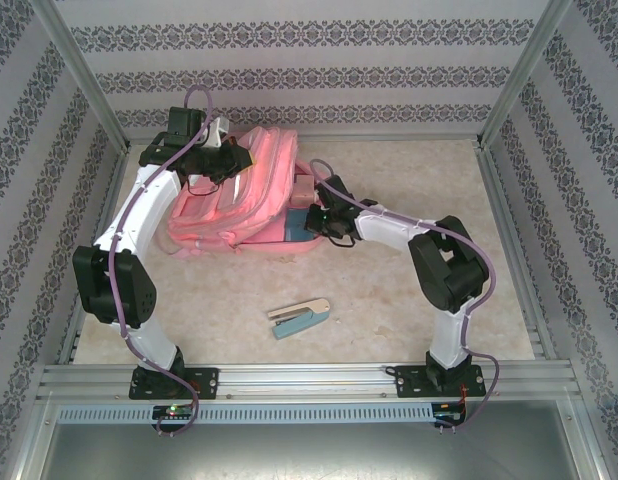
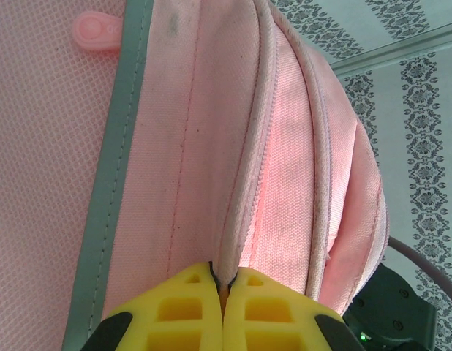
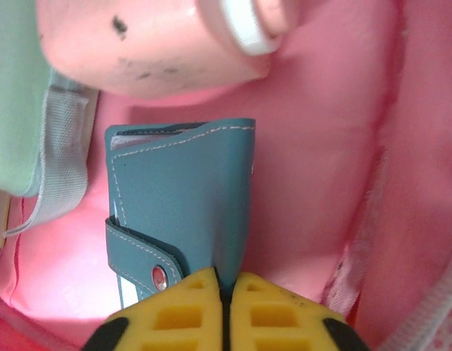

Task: Pack the student bag
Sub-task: Place the card holder at the center of the table, then pick up the loose stationery from the bottom-center of the table.

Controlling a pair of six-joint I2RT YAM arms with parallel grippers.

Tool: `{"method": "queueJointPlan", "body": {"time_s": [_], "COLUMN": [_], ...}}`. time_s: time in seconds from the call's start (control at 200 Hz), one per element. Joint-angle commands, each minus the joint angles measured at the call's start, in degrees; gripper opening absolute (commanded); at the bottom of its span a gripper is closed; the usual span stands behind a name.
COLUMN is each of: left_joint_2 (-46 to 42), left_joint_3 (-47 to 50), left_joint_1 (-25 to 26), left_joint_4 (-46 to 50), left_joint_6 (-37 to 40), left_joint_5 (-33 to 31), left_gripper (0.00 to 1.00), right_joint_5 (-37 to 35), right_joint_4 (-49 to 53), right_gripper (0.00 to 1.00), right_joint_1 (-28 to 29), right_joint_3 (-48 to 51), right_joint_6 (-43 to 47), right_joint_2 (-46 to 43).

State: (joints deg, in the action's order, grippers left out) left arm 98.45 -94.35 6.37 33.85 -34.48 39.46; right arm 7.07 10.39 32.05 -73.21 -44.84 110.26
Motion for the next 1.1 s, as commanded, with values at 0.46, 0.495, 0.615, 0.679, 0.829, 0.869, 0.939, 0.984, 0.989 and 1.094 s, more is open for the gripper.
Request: {"method": "queueJointPlan", "body": {"time_s": [0.46, 0.495, 0.615, 0.679, 0.829, 0.869, 0.939, 0.984, 0.989, 1.094], "left_joint_2": [-1.8, -1.7, -1.6, -1.6, -1.4, -1.4, -1.4, -1.6, -1.6, -1.9], "left_joint_3": [-2.6, -2.5, -2.4, -2.4, -3.2, -3.4, -3.5, -3.4, -3.4, -3.2], "left_joint_1": [0.5, 0.5, 0.5, 0.5, 0.5, 0.5, 0.5, 0.5, 0.4, 0.5], "left_joint_4": [0.4, 0.4, -0.1, -0.1, 0.7, 1.0, 1.3, 1.4, 1.4, 1.7], "left_joint_6": [1.7, 1.6, 1.1, 1.2, 1.6, 1.8, 1.9, 1.8, 1.8, 1.9], "left_joint_5": [1.6, 1.6, 1.7, 1.7, 1.5, 1.5, 1.3, 1.3, 1.3, 1.2], "left_gripper": [0.0, 0.0, 0.0, 0.0, 0.0, 0.0, 0.0, 0.0, 0.0, 0.0], "right_joint_5": [4.2, 4.7, 4.7, 4.7, 5.5, 5.8, 4.7, 4.6, 4.6, 4.3], "right_joint_4": [6.6, 6.8, 9.0, 10.4, 13.3, 13.9, 15.6, 16.4, 16.4, 17.2], "right_gripper": [0.54, 0.54, 0.53, 0.53, 0.53, 0.53, 0.55, 0.56, 0.56, 0.66], "right_joint_1": [1.5, 2.2, 5.4, 7.7, 12.4, 13.7, 16.2, 17.5, 17.7, 19.8], "right_joint_3": [6.0, 7.8, 12.9, 14.8, 17.0, 17.1, 16.8, 16.5, 16.5, 16.4], "right_joint_6": [18.0, 19.1, 23.1, 25.6, 29.7, 30.8, 32.9, 34.0, 34.1, 35.5], "right_joint_2": [-17.0, -18.6, -23.1, -24.6, -25.0, -24.5, -23.4, -22.5, -22.5, -21.0]}}
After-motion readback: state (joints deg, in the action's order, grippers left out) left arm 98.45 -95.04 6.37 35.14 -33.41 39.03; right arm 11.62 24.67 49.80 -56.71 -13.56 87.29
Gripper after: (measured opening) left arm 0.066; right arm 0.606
